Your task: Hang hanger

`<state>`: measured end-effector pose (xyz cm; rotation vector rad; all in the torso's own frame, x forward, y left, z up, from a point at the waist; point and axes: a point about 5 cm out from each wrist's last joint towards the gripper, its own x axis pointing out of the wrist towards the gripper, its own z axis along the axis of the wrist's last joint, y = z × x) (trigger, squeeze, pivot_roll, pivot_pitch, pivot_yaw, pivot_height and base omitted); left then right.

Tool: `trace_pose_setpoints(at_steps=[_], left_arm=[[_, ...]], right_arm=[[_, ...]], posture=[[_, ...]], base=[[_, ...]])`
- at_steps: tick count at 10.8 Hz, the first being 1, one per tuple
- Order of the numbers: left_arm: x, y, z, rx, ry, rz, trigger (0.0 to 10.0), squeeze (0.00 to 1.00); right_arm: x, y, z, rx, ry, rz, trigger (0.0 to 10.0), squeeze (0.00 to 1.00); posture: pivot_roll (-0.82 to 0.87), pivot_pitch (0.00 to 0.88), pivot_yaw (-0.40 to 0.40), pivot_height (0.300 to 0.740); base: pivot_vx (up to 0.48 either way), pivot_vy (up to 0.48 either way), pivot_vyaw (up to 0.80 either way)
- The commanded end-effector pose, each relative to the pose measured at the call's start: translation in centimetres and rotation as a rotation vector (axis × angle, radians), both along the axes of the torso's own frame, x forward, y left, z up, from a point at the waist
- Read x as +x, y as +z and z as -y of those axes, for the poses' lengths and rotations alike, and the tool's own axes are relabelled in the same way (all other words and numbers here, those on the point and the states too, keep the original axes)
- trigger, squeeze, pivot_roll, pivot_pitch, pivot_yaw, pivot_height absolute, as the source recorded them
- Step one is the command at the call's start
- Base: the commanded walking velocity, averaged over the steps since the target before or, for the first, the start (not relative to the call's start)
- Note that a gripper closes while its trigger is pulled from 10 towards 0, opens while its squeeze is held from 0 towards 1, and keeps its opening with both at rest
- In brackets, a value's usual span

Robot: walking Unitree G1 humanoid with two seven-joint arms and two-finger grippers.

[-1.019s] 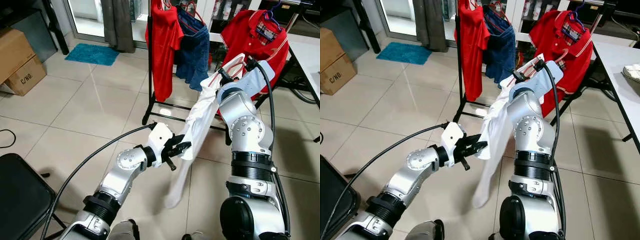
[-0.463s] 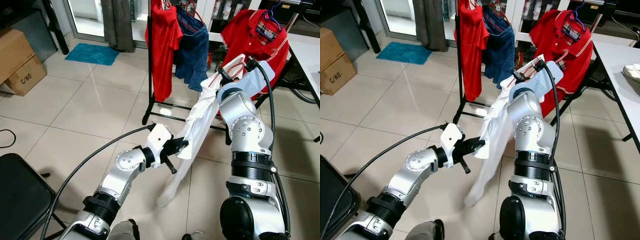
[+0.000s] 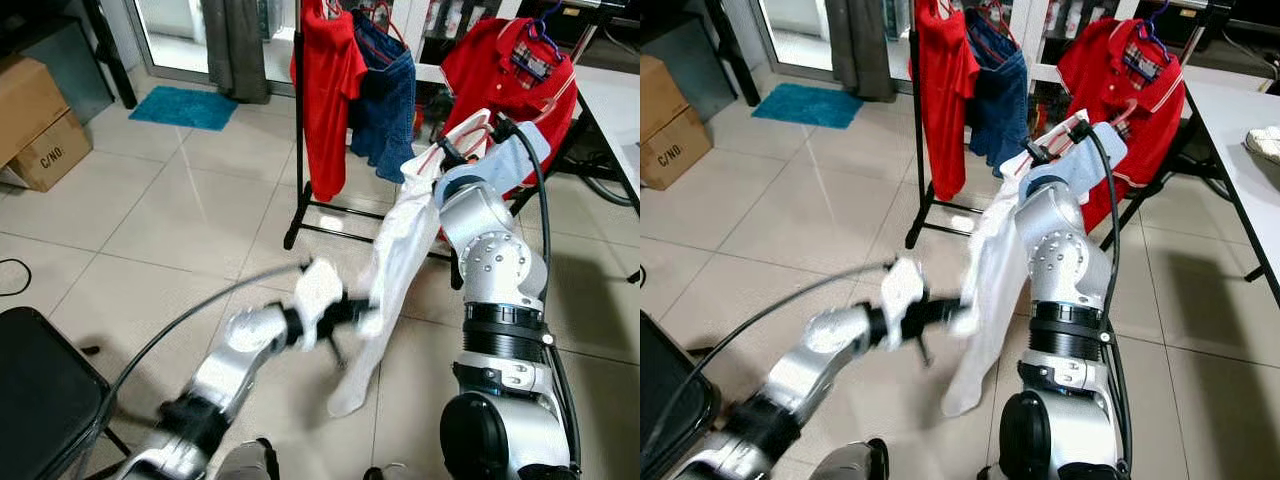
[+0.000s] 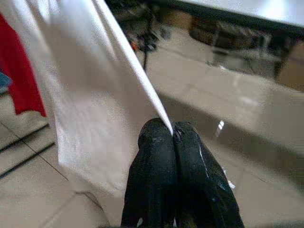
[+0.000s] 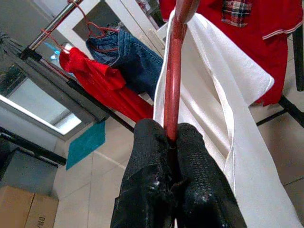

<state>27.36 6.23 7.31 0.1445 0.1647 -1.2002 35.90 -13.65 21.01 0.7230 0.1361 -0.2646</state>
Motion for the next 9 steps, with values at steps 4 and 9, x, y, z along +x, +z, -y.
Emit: trace_pose_setpoints(at_steps=[4,9], left_arm=[[-1.7,-1.3,-1.1,0.138,-0.112,-0.048,0.0,0.0],[-1.5,-0.4,-0.8,0.087,-0.039,-0.066,10.0,0.65]], right_arm=[[0.6,1.5,0.8,0.008,-0.016,0.057,10.0,0.0],[0.7,1.4,0.9,0.005,-0.021,0.048,10.0,0.0]], posture=[[0.06,0.118,-0.026,0.74],[0.06,0.136,-0.024,0.74]], base=[[0.0,0.0,0.0],[0.0,0.0,0.0]])
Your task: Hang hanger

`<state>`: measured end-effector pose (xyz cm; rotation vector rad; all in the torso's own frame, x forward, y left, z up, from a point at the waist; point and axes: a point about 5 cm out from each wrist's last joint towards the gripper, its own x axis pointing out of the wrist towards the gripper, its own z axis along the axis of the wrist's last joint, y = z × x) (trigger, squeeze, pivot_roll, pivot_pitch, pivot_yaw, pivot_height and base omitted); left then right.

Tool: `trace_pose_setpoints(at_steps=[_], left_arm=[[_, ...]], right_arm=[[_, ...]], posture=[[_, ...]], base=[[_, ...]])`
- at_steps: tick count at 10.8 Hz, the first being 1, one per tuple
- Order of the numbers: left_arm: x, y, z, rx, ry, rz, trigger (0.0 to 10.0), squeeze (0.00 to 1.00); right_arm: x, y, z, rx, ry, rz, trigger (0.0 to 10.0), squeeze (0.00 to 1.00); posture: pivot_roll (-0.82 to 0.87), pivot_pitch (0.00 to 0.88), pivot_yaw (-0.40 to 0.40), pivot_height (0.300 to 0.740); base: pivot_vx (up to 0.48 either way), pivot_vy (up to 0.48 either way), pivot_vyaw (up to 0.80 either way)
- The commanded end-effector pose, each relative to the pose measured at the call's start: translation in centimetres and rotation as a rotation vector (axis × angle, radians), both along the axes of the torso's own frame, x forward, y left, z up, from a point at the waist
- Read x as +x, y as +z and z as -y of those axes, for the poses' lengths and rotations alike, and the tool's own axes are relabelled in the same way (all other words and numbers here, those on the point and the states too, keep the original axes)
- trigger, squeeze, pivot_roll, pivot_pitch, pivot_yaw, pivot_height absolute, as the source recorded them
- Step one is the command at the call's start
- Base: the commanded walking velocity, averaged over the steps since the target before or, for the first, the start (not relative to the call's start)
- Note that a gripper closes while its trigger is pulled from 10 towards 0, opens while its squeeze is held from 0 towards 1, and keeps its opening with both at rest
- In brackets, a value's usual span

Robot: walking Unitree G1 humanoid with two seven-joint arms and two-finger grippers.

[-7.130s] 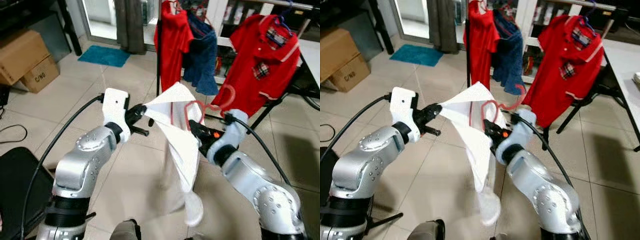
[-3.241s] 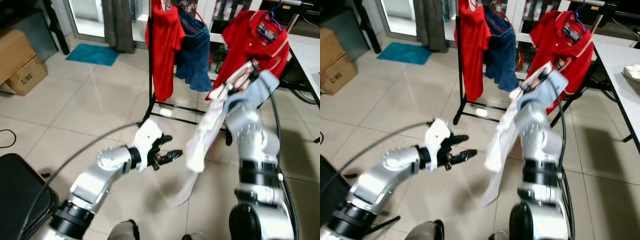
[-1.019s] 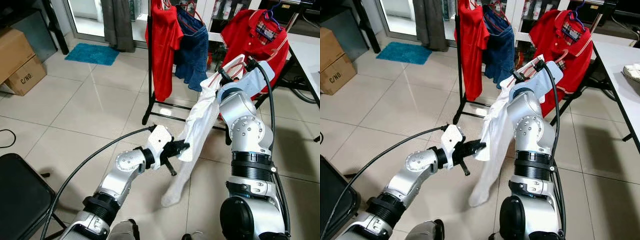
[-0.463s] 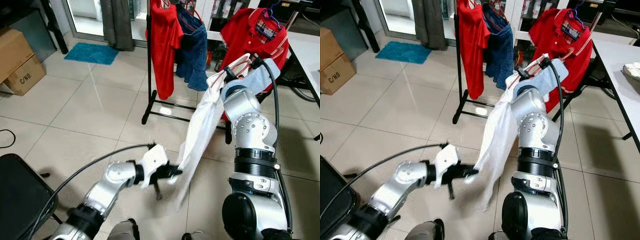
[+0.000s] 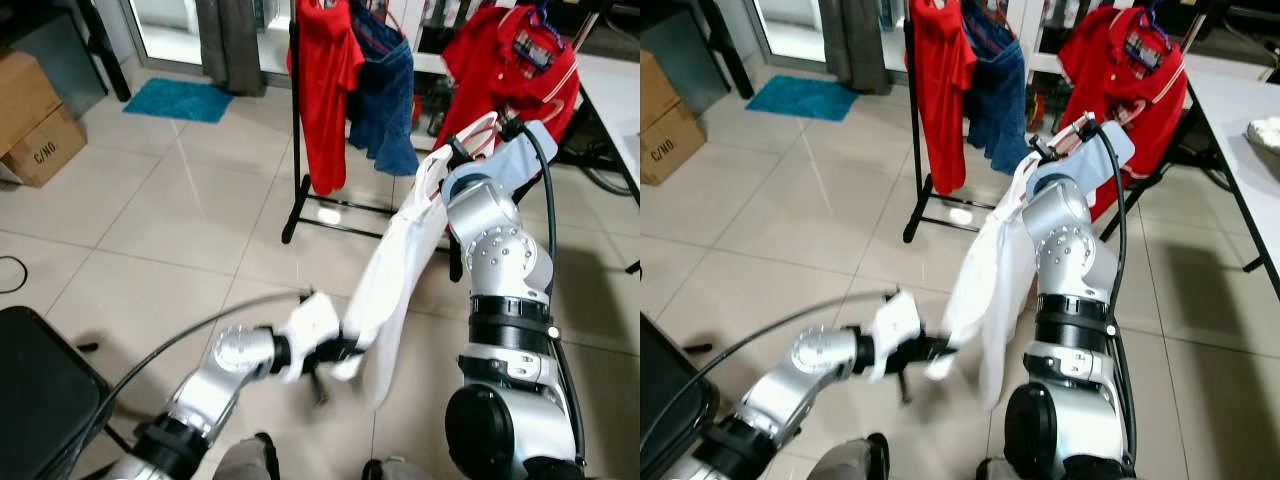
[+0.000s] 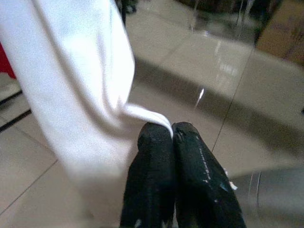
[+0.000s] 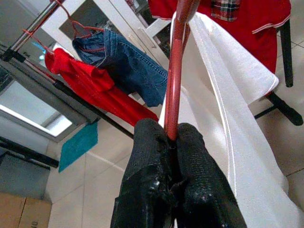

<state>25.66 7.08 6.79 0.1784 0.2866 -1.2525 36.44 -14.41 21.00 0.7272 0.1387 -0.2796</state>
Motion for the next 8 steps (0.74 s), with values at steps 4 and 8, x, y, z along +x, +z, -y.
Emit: trace_pose_setpoints(at_steps=[4,8], left_arm=[[-0.9,3.9,-0.8,-0.164,-0.073,-0.088,10.0,1.0],[0.4,8.2,-7.6,-0.262,0.406,-0.028,10.0,0.0]], right_arm=[[-0.3,0.0,0.6,-0.155,0.09,0.031,10.0,0.0],[-4.4,-4.5,1.7,-0.609,0.34,-0.044,10.0,0.0]], posture=[[0.07,0.113,-0.021,0.74],[0.08,0.094,-0.004,0.74]], base=[[0.0,0.0,0.0],[0.0,0.0,0.0]])
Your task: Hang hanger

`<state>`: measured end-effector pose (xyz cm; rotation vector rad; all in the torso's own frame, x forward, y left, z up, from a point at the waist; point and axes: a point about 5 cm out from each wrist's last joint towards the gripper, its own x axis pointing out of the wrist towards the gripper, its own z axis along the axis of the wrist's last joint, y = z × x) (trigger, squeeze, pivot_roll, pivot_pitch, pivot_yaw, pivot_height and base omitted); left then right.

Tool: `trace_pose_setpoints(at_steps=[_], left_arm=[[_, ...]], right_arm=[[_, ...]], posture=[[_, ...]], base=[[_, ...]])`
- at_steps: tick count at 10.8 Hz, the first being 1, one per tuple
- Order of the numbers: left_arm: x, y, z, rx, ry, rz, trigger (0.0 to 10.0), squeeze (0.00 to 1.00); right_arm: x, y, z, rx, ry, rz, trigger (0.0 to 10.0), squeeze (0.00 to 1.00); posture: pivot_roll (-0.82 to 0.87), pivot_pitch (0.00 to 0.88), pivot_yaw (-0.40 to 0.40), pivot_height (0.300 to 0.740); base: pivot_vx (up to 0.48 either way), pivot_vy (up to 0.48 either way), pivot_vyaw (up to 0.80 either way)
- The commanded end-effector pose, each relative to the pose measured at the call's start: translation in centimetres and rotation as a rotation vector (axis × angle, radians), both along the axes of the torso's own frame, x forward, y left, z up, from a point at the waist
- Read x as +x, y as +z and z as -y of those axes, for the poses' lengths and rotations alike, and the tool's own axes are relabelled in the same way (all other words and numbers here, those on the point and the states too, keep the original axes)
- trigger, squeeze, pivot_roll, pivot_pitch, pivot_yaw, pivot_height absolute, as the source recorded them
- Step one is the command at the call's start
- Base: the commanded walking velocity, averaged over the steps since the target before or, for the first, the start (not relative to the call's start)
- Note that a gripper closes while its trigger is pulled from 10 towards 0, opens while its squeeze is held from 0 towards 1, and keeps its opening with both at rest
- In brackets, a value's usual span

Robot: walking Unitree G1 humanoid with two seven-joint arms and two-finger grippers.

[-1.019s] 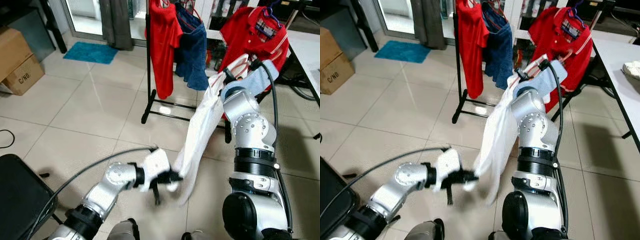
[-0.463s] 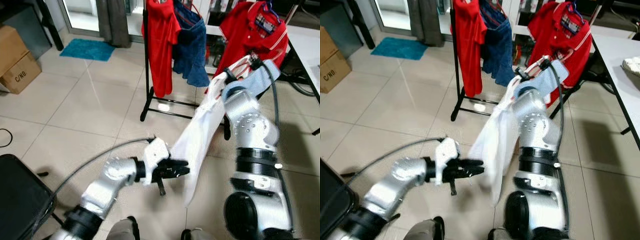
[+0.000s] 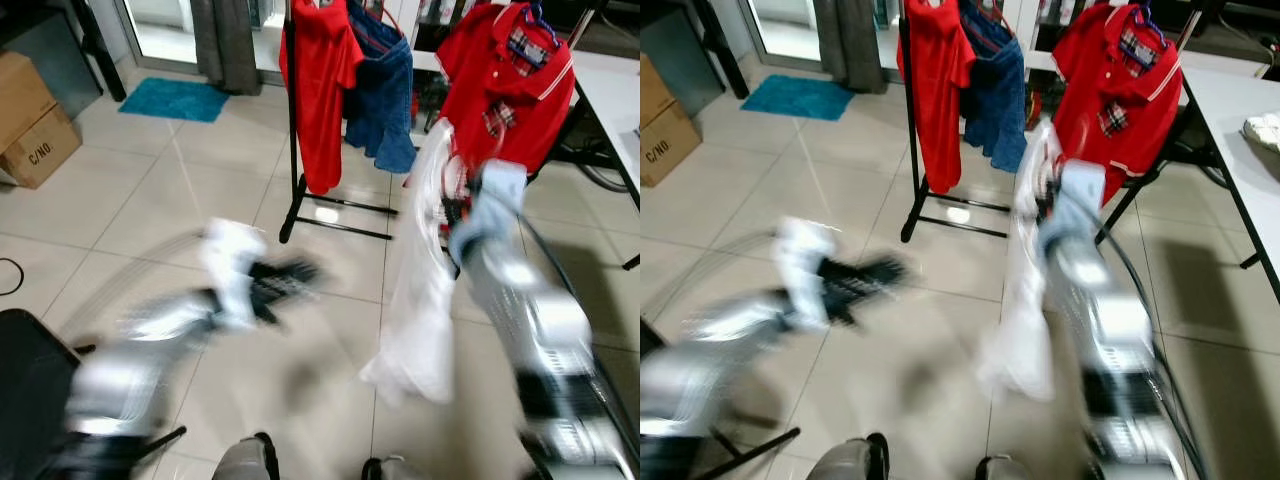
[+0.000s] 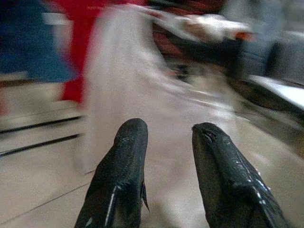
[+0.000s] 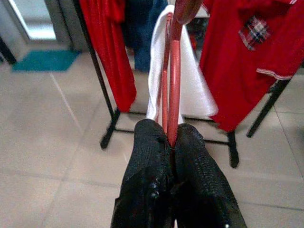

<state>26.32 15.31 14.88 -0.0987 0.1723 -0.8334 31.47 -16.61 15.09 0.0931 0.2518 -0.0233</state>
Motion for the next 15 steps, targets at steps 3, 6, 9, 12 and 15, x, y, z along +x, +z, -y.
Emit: trace_pose_setpoints(at_steps=[3,6,9,12,15], left_arm=[[0.2,-1.3,-1.7,0.196,0.41,0.051,10.0,0.0],[-0.7,-1.1,0.1,0.17,0.449,0.053,10.0,0.0],[-0.9,-1.0,1.1,0.183,0.434,0.092,10.0,0.0],[0.1,-1.2,1.1,0.201,0.494,0.087,10.0,0.0],[0.1,-0.7,1.7,0.2,0.458,0.104,10.0,0.0]], right_arm=[[-4.6,-1.7,-0.8,-0.023,0.117,-0.027,10.0,0.0],[-6.6,-3.1,-0.3,-0.029,0.109,-0.1,10.0,0.0],[-7.3,-3.6,-0.7,-0.006,0.141,-0.128,10.0,0.0],[-7.2,-3.5,-0.7,-0.012,0.116,-0.111,10.0,0.0],[-6.6,-3.2,-0.6,0.043,0.048,-0.071,10.0,0.0]], posture=[[0.08,0.086,-0.005,0.74],[0.07,0.089,0.0,0.74],[0.07,0.084,-0.007,0.74],[0.07,0.082,-0.022,0.74],[0.08,0.089,-0.01,0.74]], base=[[0.0,-0.1,0.0],[0.0,-0.219,0.0],[0.0,0.0,0.0],[0.0,0.0,0.0],[0.0,0.0,-0.19]])
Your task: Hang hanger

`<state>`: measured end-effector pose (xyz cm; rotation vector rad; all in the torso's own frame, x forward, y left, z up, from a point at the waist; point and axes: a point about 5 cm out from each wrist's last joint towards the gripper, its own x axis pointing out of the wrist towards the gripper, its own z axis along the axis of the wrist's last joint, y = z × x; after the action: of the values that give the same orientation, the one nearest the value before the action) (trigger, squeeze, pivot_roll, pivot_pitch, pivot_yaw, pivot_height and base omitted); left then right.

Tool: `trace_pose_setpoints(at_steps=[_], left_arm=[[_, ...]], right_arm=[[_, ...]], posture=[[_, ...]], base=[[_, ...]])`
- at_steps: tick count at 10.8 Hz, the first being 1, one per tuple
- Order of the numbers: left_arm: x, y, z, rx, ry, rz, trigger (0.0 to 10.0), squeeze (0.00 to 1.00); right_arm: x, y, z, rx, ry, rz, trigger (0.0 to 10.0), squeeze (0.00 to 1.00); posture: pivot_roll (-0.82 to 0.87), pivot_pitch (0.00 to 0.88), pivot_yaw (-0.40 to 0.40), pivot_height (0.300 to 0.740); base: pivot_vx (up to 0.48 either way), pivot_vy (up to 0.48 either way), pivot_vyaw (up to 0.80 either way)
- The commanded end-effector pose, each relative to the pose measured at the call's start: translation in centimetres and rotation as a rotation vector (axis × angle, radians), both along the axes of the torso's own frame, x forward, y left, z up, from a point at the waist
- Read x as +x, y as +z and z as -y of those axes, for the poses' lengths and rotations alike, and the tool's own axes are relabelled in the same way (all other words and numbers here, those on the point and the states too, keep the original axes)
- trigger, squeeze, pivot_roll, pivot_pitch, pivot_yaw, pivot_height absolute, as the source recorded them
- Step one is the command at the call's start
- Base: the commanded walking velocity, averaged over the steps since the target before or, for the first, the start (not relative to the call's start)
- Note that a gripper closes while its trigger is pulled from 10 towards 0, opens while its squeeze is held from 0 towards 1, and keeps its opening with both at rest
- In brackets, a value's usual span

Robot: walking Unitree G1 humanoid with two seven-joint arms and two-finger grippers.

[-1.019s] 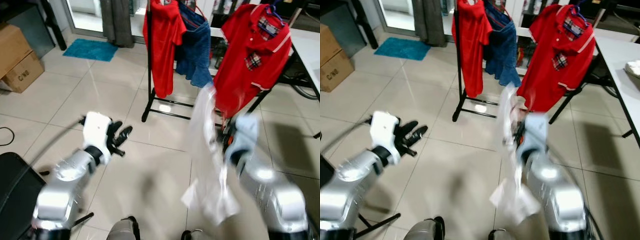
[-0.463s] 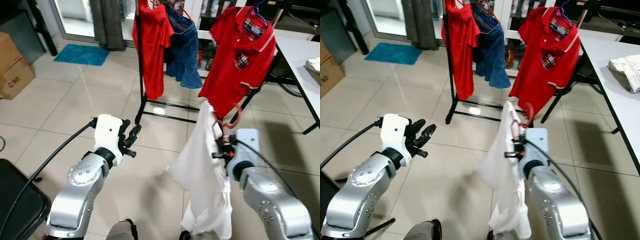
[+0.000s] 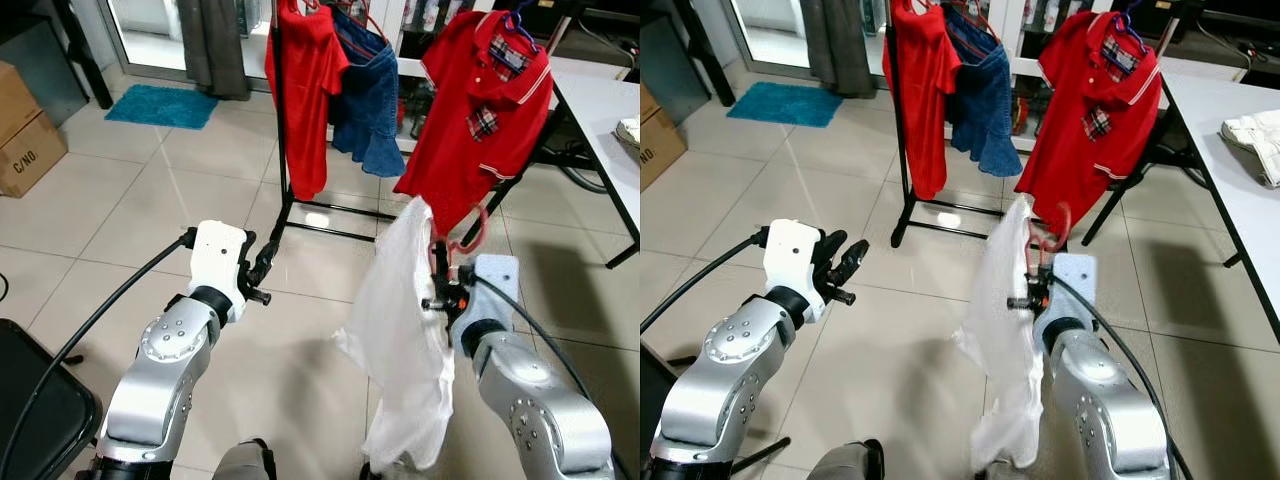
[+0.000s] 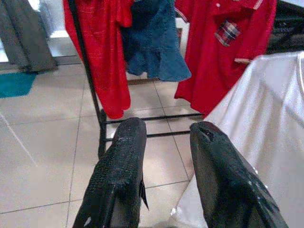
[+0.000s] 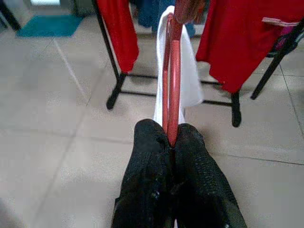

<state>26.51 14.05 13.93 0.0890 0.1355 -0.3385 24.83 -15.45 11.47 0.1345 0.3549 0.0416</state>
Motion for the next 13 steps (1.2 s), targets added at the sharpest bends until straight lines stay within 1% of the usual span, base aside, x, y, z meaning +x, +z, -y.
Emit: trace_pose_setpoints(at_steps=[1,2,3,4,5,6,8,9,10,11,13], left_arm=[[-0.1,0.4,0.6,-0.012,-0.029,0.007,10.0,0.0],[0.2,1.2,0.8,-0.039,-0.018,0.038,10.0,0.0],[0.3,1.6,0.8,-0.045,-0.017,0.047,10.0,0.0],[0.5,2.2,0.8,-0.027,-0.028,0.068,10.0,0.0],[0.6,2.6,0.7,-0.028,-0.028,0.075,10.0,0.0],[0.7,3.1,0.7,-0.033,-0.031,0.085,10.0,0.0],[0.8,3.6,0.7,-0.037,-0.033,0.097,10.0,0.0],[0.8,3.9,0.7,-0.041,-0.029,0.099,10.0,0.0],[0.9,4.1,0.6,-0.041,-0.026,0.1,10.0,0.0],[0.9,4.1,0.6,-0.041,-0.025,0.1,10.0,0.0],[1.0,4.2,0.6,-0.038,-0.024,0.1,10.0,0.0]], right_arm=[[0.2,0.6,0.4,0.019,-0.02,0.04,10.0,0.0],[0.7,1.4,0.8,0.024,-0.06,0.081,10.0,0.0],[0.9,2.0,1.0,-0.007,-0.065,0.102,10.0,0.0],[1.5,3.2,1.1,-0.011,-0.056,0.138,10.0,0.0],[2.0,4.3,1.1,0.012,-0.037,0.176,10.0,0.0],[2.3,5.1,1.1,-0.01,-0.024,0.207,10.0,0.0],[2.3,4.9,1.1,-0.019,-0.031,0.198,10.0,0.0],[2.0,4.4,1.1,-0.006,-0.038,0.163,10.0,0.0],[2.0,4.1,1.3,-0.022,-0.057,0.147,10.0,0.0],[2.0,4.1,1.4,-0.037,-0.063,0.147,10.0,0.0],[2.2,4.3,1.5,-0.017,-0.072,0.155,10.0,0.0]], posture=[[0.09,0.095,-0.011,0.74],[0.09,0.098,-0.015,0.74],[0.09,0.099,-0.016,0.74],[0.09,0.101,-0.018,0.74],[0.09,0.103,-0.018,0.74],[0.09,0.102,-0.021,0.74],[0.09,0.105,-0.023,0.74],[0.09,0.106,-0.025,0.74],[0.09,0.106,-0.026,0.74],[0.09,0.106,-0.026,0.74],[0.09,0.107,-0.027,0.74]], base=[[0.251,0.0,-0.68],[0.281,0.0,-0.43],[0.285,0.0,0.0],[0.292,0.0,0.0],[0.289,0.0,0.0],[0.311,0.0,0.0],[0.326,0.0,0.0],[0.349,0.0,-0.8],[0.349,0.0,-0.49],[0.349,0.0,-0.49],[0.345,0.0,0.0]])
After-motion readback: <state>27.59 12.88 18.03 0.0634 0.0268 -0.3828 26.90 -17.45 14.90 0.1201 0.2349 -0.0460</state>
